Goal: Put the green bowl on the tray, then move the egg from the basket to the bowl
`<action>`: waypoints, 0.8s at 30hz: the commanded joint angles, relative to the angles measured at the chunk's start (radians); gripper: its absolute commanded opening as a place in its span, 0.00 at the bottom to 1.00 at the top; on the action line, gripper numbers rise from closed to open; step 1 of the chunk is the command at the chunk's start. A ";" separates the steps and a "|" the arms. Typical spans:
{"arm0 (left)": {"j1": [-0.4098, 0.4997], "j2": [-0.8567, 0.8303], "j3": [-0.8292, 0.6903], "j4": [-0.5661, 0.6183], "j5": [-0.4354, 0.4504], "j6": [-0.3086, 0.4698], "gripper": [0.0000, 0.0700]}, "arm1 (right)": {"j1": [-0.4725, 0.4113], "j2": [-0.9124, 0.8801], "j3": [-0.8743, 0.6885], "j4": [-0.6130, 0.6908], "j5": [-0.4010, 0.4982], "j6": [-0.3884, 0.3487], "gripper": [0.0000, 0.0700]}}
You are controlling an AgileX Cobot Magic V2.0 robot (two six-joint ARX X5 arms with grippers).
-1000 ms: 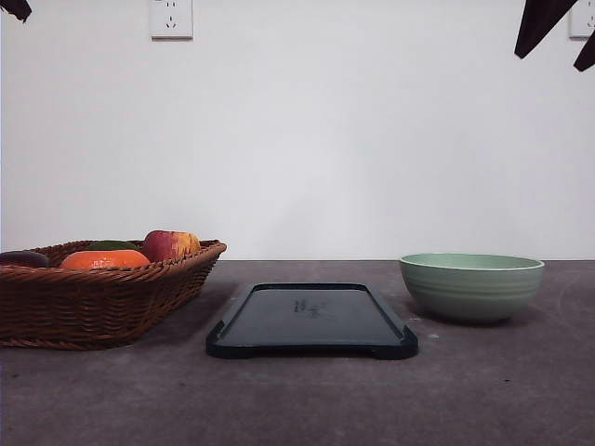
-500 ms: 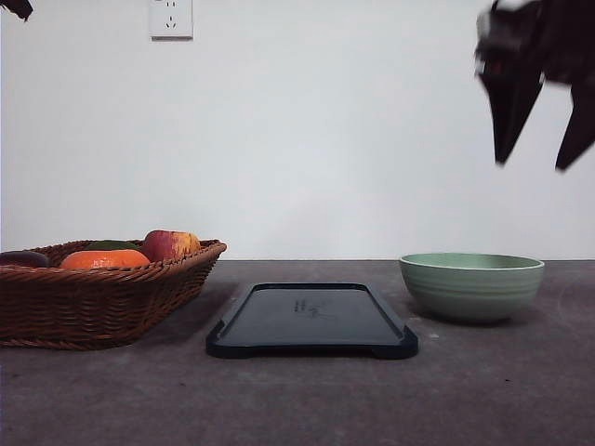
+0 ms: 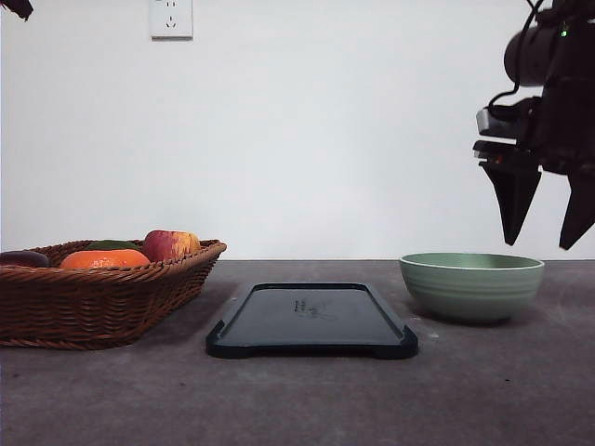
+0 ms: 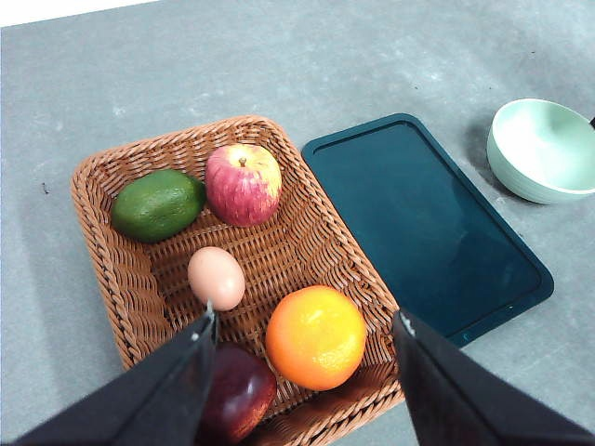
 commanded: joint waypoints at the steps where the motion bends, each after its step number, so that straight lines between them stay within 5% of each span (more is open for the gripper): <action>1: -0.002 0.006 0.024 0.005 0.008 -0.002 0.54 | -0.002 0.031 0.022 0.016 -0.016 -0.007 0.55; 11: -0.002 0.006 0.024 0.005 0.008 -0.001 0.54 | -0.005 0.103 0.022 0.045 -0.055 -0.007 0.42; 17: -0.002 0.006 0.024 0.005 0.008 -0.001 0.54 | -0.005 0.118 0.023 0.042 -0.053 -0.007 0.00; 24: -0.002 0.006 0.024 0.005 0.008 -0.001 0.54 | -0.005 0.116 0.108 -0.072 -0.041 -0.007 0.00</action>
